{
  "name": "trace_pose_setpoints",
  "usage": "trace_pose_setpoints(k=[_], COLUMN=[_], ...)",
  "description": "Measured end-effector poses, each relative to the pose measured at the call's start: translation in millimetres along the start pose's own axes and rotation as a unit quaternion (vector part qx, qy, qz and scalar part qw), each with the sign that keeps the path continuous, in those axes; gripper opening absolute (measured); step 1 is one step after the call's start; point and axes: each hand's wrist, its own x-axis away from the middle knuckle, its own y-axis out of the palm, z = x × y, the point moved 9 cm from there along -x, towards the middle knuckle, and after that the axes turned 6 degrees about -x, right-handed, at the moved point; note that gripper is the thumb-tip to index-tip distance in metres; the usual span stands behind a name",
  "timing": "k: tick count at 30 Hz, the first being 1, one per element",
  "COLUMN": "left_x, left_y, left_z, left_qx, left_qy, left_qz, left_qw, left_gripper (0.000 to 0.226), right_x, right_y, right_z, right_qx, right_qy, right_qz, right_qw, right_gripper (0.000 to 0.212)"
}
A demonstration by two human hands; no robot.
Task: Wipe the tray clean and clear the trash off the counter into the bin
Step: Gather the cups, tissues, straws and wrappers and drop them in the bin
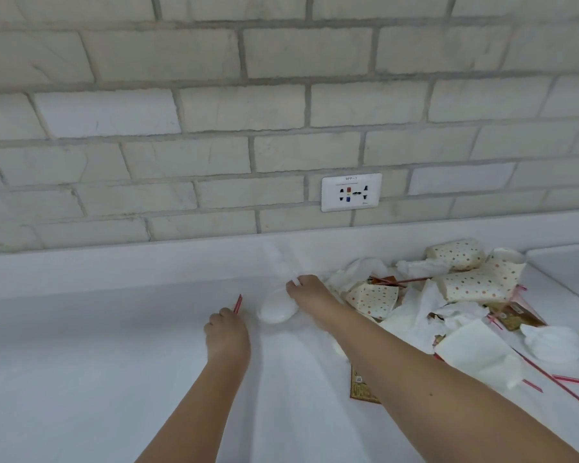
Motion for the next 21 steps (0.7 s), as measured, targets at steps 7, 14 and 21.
trace_pose_setpoints(k=[7,14,21], left_x=[36,92,188], left_y=[-19,-62,-72], left_z=[13,123,264], left_qx=[0.316,0.5,0.634], left_qy=[-0.011,0.086,0.138], left_qz=[0.034,0.002,-0.146], left_qw=[0.948,0.862,0.747], left_gripper=[0.022,0.02,0.03], right_x=[77,155,250], right_y=[-77,-180,-296], right_z=[-3,28,81], right_qx=[-0.088,-0.065,-0.044], right_qy=[-0.016,-0.022,0.001], right_qz=[0.009,0.081,0.165], right_qw=[0.996,0.994,0.985], right_gripper=[0.031,0.031,0.035])
